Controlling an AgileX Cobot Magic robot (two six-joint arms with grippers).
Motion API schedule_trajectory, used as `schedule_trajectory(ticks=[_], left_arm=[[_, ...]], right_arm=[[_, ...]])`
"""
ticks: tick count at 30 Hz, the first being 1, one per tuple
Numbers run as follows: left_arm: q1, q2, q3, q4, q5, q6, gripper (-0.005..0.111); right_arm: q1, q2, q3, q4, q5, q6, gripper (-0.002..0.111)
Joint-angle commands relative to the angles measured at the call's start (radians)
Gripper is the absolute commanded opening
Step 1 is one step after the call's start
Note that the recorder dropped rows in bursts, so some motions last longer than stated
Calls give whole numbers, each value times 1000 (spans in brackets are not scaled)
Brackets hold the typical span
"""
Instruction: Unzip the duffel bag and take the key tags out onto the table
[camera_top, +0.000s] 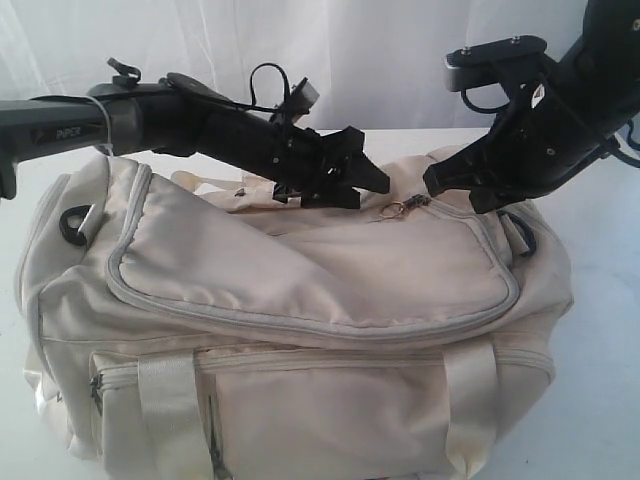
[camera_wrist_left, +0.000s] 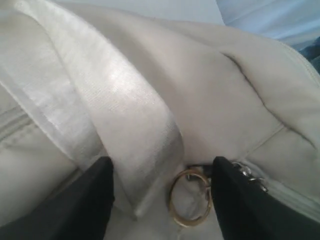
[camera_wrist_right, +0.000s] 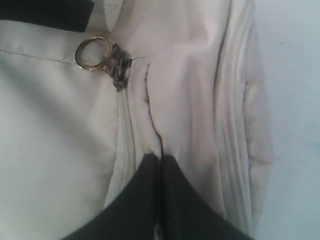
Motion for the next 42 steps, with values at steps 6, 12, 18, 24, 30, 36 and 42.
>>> schedule_trajectory(ticks=[6,12,18,24,30,36,42], left_arm=[[-20,14,-13,-158,1,72,18],[-20,12,-154,-158,151,95,0],[-20,12,-283,-62,244,72,0],[-20,12,-369,125,242,-51,0],[0,12,-422,182,251,-100,0],[39,12,-437,182,305,-115,0],[41,12,-435,182,324,-108,0]], right_arm=[[-1,-8,-1,-16,50,16,0],[-1,-8,-1,-16,29,16,0],[-1,-8,-3,-37,9,16,9],[-1,-8,-3,-96,9,16,38],[-1,-8,-3,-202,13,100,42],[-1,-8,-3,-348,-14,222,42],[-1,-63,-17,-243,-23,169,42]])
